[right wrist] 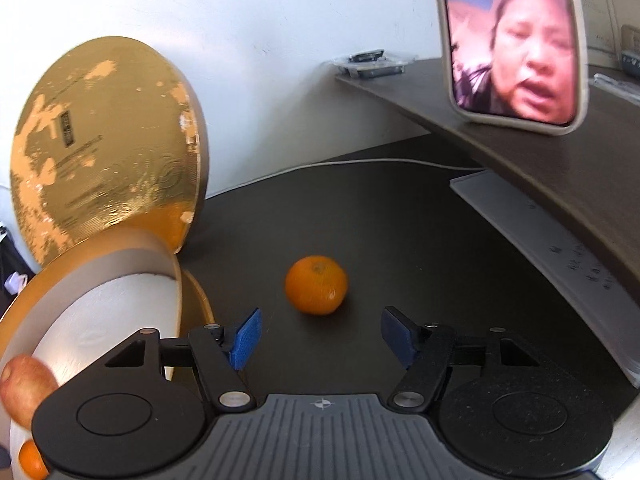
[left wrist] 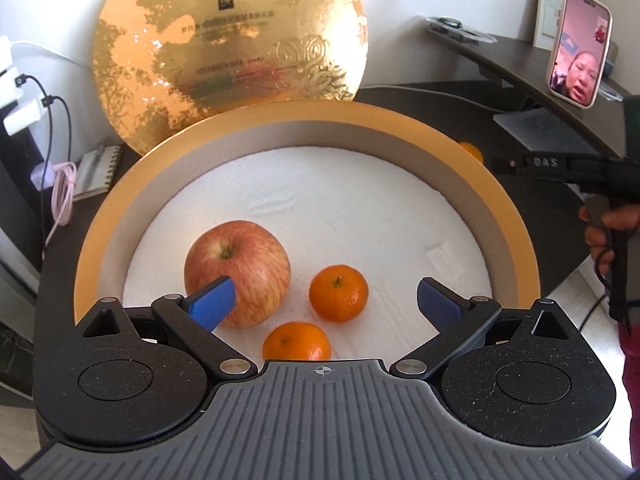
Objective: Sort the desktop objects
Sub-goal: 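Lower the right gripper around the last mandarin and close on it, then carry the mandarin with the right gripper into the gold box and release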
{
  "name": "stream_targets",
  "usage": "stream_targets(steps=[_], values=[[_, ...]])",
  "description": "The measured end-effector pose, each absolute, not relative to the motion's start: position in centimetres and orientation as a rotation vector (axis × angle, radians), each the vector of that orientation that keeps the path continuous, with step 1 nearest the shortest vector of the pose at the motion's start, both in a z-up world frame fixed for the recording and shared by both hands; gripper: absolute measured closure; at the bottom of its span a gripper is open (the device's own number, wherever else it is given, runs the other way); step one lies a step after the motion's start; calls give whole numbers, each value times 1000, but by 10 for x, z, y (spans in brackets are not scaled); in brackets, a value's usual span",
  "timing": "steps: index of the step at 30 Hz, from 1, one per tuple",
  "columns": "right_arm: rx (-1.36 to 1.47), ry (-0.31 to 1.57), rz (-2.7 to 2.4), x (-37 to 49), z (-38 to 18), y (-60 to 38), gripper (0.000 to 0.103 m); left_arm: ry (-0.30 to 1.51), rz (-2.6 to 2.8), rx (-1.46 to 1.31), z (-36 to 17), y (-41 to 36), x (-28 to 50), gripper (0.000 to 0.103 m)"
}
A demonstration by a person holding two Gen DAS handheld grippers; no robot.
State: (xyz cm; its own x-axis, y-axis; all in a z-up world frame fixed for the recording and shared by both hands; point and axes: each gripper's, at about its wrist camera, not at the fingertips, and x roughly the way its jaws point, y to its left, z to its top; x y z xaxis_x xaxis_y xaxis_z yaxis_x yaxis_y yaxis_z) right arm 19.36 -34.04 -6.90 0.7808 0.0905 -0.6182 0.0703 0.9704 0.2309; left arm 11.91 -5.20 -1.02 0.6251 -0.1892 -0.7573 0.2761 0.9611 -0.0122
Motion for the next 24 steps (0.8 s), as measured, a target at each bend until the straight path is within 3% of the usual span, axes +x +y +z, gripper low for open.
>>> stream_targets(steps=[10, 15, 24], values=[[298, 718, 51, 237, -90, -344, 37, 879, -264, 114, -17, -51, 135, 3], [310, 745, 48, 247, -98, -344, 53, 882, -260, 116, -18, -51, 137, 3], [295, 754, 36, 212, -89, -345, 54, 879, -262, 110, -15, -49, 128, 3]])
